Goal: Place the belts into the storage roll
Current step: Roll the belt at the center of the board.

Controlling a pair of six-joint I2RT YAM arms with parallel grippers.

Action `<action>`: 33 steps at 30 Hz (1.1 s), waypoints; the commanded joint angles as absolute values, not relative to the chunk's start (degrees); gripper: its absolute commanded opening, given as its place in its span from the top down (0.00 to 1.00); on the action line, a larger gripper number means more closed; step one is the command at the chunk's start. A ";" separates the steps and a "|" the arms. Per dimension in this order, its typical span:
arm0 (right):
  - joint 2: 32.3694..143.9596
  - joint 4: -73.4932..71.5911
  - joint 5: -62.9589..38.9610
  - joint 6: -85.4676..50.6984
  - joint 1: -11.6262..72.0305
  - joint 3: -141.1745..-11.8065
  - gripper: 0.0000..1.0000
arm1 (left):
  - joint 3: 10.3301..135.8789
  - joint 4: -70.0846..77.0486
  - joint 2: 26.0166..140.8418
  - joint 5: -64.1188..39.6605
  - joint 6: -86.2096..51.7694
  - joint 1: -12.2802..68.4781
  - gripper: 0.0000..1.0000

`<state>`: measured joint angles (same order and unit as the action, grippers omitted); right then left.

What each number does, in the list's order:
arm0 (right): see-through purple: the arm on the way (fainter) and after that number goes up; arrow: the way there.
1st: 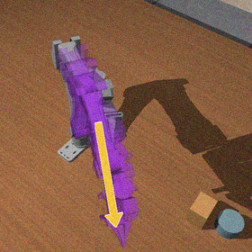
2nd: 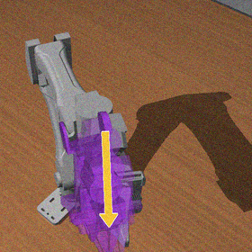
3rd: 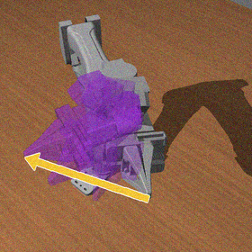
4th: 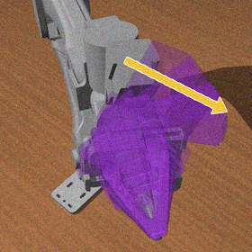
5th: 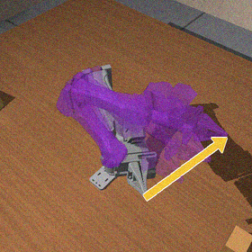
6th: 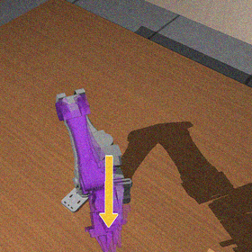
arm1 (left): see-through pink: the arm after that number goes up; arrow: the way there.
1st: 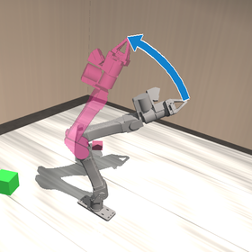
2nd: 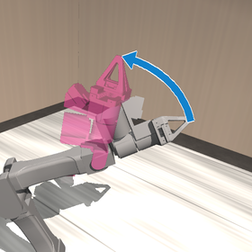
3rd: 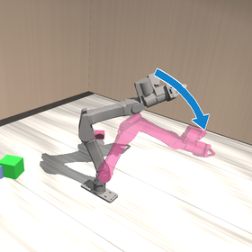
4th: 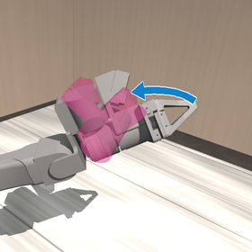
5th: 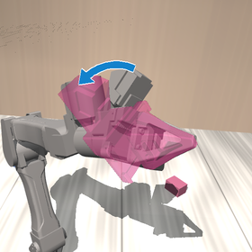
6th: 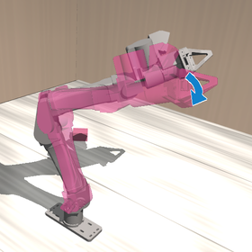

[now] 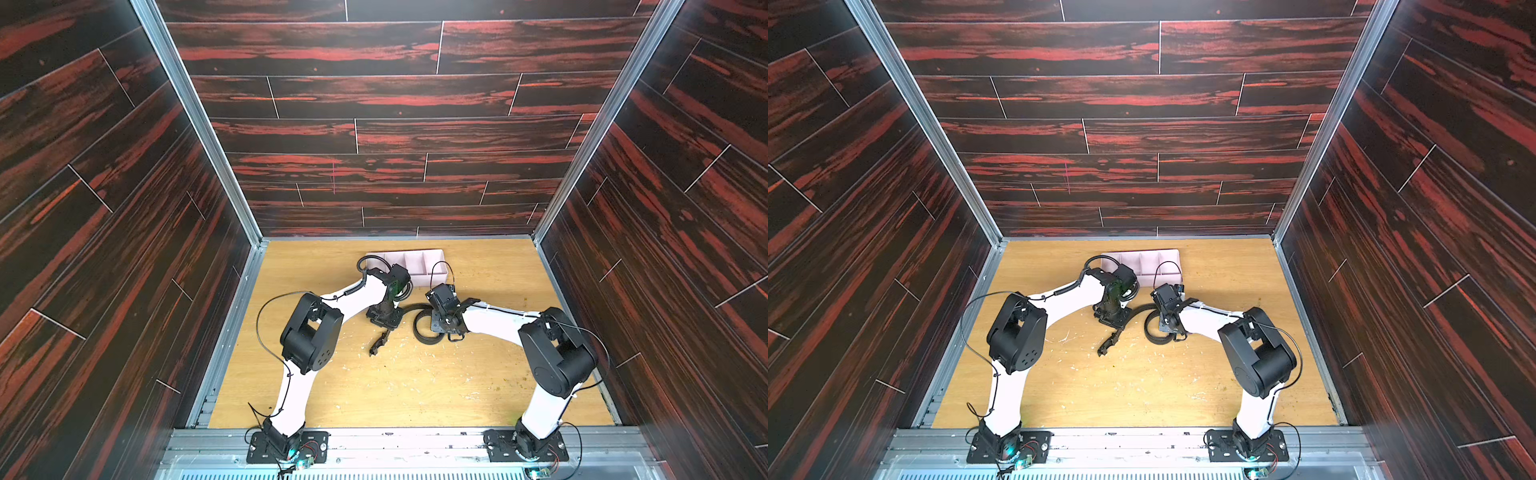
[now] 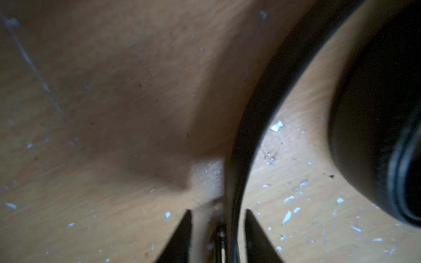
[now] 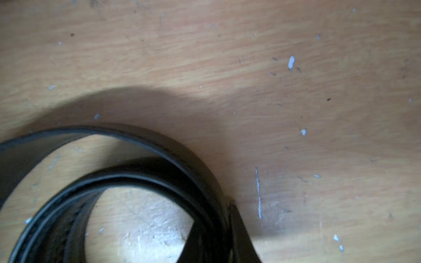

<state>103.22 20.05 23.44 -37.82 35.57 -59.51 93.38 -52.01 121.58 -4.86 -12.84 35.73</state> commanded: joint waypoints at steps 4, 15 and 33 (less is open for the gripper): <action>104.30 22.37 24.57 -42.43 35.86 -61.48 1.00 | 90.49 -50.58 119.06 -8.01 -20.48 36.51 1.00; 106.86 22.88 26.23 -46.65 37.77 -63.96 1.00 | 83.63 -42.96 115.76 -13.36 -45.98 43.94 1.00; 103.88 19.44 24.21 -48.79 38.32 -60.47 1.00 | 79.32 -37.45 105.75 -13.33 -52.14 42.89 0.49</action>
